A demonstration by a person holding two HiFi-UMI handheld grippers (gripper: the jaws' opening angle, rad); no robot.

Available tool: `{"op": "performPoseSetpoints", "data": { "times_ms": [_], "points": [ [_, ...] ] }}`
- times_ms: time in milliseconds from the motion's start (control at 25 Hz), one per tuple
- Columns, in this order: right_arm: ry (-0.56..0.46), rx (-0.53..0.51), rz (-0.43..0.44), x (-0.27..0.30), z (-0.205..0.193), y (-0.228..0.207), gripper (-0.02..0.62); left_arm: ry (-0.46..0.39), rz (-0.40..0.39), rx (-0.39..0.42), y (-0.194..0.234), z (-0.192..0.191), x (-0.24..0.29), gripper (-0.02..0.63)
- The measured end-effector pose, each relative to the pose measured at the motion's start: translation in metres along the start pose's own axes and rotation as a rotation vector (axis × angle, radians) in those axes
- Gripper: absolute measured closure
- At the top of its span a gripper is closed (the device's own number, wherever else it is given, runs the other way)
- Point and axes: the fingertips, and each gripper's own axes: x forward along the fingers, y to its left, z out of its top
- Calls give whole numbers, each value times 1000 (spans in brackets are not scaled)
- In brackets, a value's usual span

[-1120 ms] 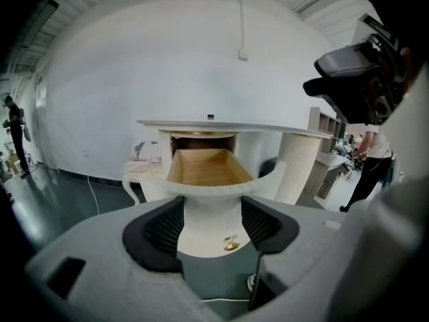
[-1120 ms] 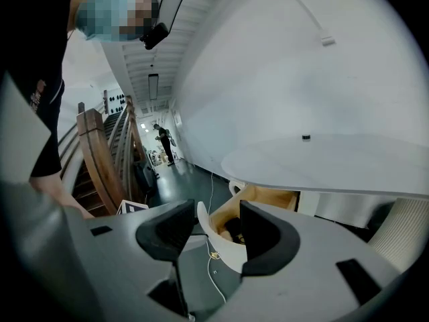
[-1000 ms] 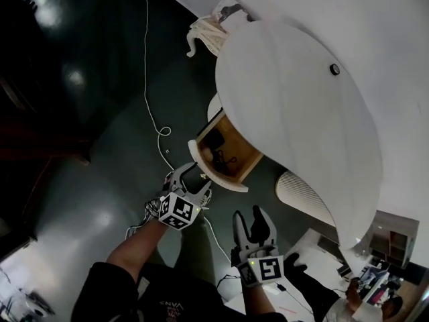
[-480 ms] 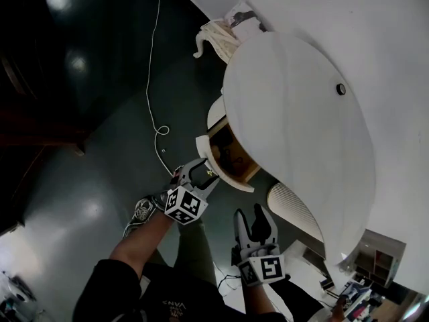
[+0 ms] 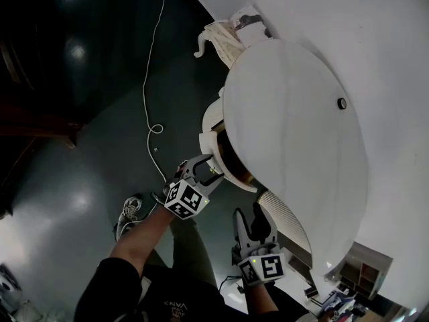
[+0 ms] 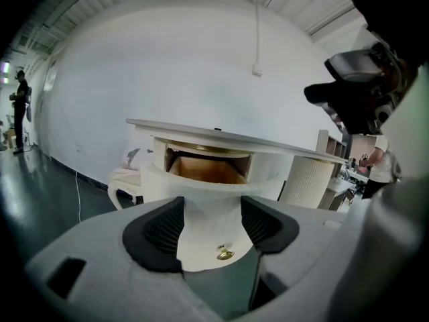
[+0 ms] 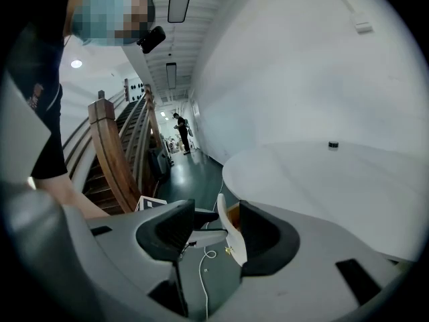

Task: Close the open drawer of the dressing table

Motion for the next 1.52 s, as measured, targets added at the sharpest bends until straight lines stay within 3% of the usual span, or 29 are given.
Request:
{"op": "performPoseSetpoints", "data": {
  "times_ms": [360,520,840,1040,1320,1520],
  "points": [
    [7,-1,15,7,-2,-12,383,-27,-25,4,5,11,21,344],
    [-37,20,42,9,6,-11,383,-34,-34,11,8,17,34,342],
    [23,6,1,1,-15,-35,383,-72,-27,12,14,31,62,343],
    [-15,38,13,1,-8,-37,383,-98,-21,-17,17,37,74,343],
    [46,24,-11,-3,-24,-52,383,-117,-32,-18,20,45,90,342],
    [16,41,13,4,-18,-48,383,-124,-27,-15,22,50,99,341]
  ]
}}
